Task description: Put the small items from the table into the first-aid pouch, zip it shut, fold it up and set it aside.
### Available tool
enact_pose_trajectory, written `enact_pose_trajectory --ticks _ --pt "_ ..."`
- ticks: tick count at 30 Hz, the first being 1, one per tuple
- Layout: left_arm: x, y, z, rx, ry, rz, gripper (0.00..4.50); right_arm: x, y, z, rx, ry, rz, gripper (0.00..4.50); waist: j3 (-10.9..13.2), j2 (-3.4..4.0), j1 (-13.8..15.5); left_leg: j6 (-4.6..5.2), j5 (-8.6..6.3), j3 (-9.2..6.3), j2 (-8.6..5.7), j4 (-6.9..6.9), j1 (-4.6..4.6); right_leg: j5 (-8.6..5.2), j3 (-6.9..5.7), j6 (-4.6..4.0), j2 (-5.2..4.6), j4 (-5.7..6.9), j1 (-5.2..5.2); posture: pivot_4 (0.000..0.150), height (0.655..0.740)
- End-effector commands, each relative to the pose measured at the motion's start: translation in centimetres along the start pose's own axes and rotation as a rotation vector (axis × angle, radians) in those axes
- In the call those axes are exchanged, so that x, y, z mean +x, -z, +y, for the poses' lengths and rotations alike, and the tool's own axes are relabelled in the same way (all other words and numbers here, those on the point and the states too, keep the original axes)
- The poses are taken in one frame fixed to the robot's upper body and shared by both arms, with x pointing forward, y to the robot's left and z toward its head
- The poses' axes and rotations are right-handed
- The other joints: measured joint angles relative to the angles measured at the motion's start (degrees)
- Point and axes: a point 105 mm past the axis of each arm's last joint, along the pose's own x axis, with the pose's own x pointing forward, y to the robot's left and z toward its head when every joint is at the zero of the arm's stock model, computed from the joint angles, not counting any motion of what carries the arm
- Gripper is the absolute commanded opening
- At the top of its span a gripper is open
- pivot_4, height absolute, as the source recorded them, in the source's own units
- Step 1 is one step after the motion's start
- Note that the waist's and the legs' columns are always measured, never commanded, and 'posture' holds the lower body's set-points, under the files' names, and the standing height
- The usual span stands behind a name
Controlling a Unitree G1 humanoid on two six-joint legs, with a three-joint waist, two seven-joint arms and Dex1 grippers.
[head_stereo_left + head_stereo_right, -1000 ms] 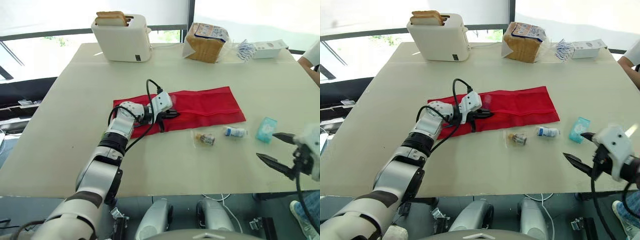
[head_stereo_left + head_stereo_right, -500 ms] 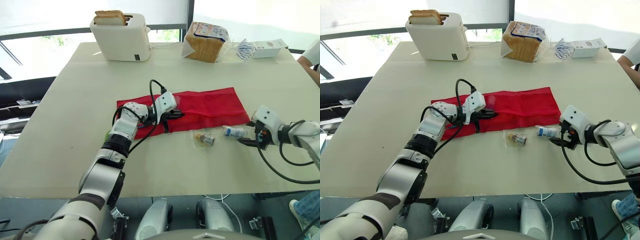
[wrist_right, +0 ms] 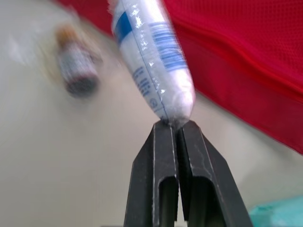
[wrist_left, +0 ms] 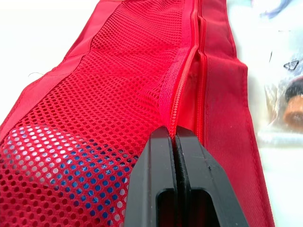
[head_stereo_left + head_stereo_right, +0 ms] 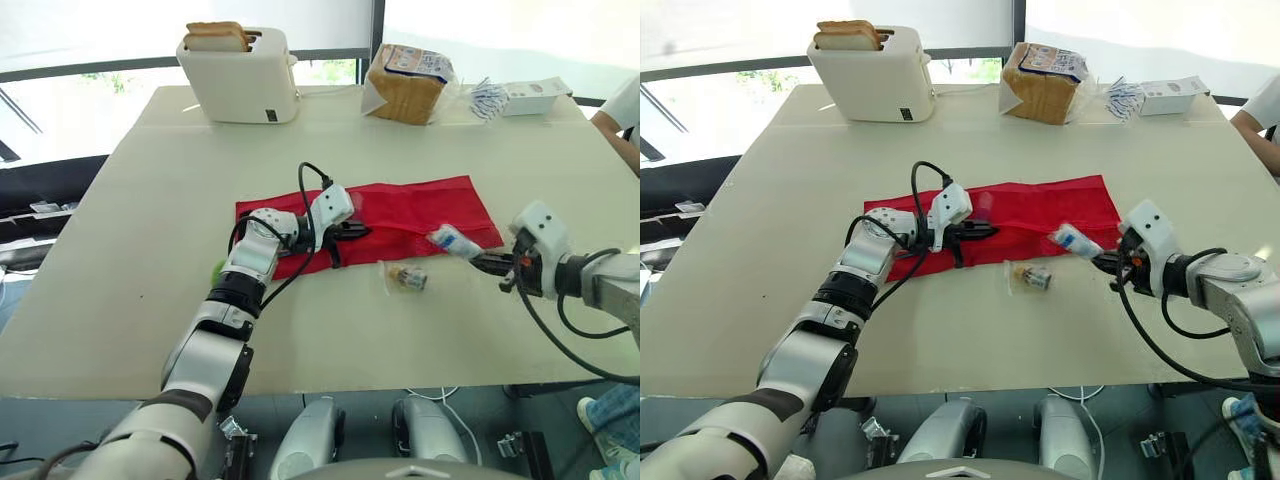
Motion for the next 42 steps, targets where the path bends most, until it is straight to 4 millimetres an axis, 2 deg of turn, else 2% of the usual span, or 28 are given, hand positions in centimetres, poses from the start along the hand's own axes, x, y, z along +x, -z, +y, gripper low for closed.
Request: enact_pose_trajectory --ticks 1,8,14,19,24,27,31,38,42 --pt "-0.2 -1.8 0.5 0.002 -0.017 -0.057 0.0 1.1 -1.4 1.0 0.058 0.106 -0.028 0.04 -0.01 0.03 -0.01 -0.01 0.0 0.0 0.05 0.01 0.01 0.03 0.01 -0.05 0.04 0.01 -0.01 0.15 0.74" --pt "-0.1 -2.0 0.7 -0.046 -0.022 -0.063 0.0 4.7 -1.1 2.9 0.194 0.195 0.009 0.04 -0.02 0.04 0.07 -0.01 0.01 0.03 -0.07 -0.02 -0.07 0.03 0.03 -0.05 -0.02 0.07 -0.14 0.15 0.74" --pt "0.2 -2.6 0.7 -0.072 -0.025 -0.08 0.0 5.3 0.1 3.7 0.181 0.202 0.06 0.04 -0.03 0.05 -0.08 -0.03 0.02 0.07 -0.1 -0.02 -0.07 0.03 0.08 -0.05 -0.01 0.19 -0.21 0.15 0.74" --pt "0.6 -2.8 0.6 -0.072 -0.028 -0.085 0.0 6.3 0.8 3.4 0.219 0.23 0.105 0.04 -0.03 0.05 -0.76 -0.04 0.03 0.09 -0.1 -0.03 -0.06 0.03 0.1 -0.05 0.0 0.27 -0.25 0.15 0.74" --pt "1.0 -3.3 0.2 -0.063 -0.026 -0.103 0.0 7.7 0.6 3.0 0.247 0.249 0.149 0.04 -0.03 0.05 -1.59 -0.05 0.03 0.1 -0.09 -0.07 -0.06 0.02 0.14 -0.05 0.0 0.33 -0.32 0.15 0.74" --pt "1.1 -3.5 0.0 -0.064 -0.022 -0.115 0.0 8.6 0.4 3.5 0.316 0.204 0.14 0.04 -0.04 0.07 -1.68 -0.06 0.04 0.11 -0.09 -0.08 -0.06 0.02 0.14 -0.05 0.0 0.33 -0.33 0.15 0.74" --pt "1.2 -3.3 -0.4 -0.065 -0.02 -0.117 0.0 9.7 -0.2 3.2 0.385 0.198 0.153 0.04 -0.05 0.08 -1.73 -0.06 0.04 0.13 -0.08 -0.1 -0.06 0.02 0.17 -0.05 0.0 0.35 -0.34 0.15 0.74" --pt "1.2 -2.8 -1.0 -0.049 -0.013 -0.102 0.0 10.9 -2.0 1.9 0.597 0.173 0.113 0.04 -0.09 0.16 -1.99 -0.07 0.04 0.17 -0.08 -0.12 -0.04 0.02 0.19 -0.05 0.01 0.36 -0.37 0.15 0.74" --pt "1.1 -2.3 -1.2 -0.057 -0.015 -0.093 0.0 11.4 -3.6 2.4 0.652 0.132 0.073 0.04 -0.11 0.19 -2.25 -0.07 0.05 0.16 -0.09 -0.15 -0.04 0.02 0.21 -0.05 0.0 0.42 -0.43 0.15 0.74"
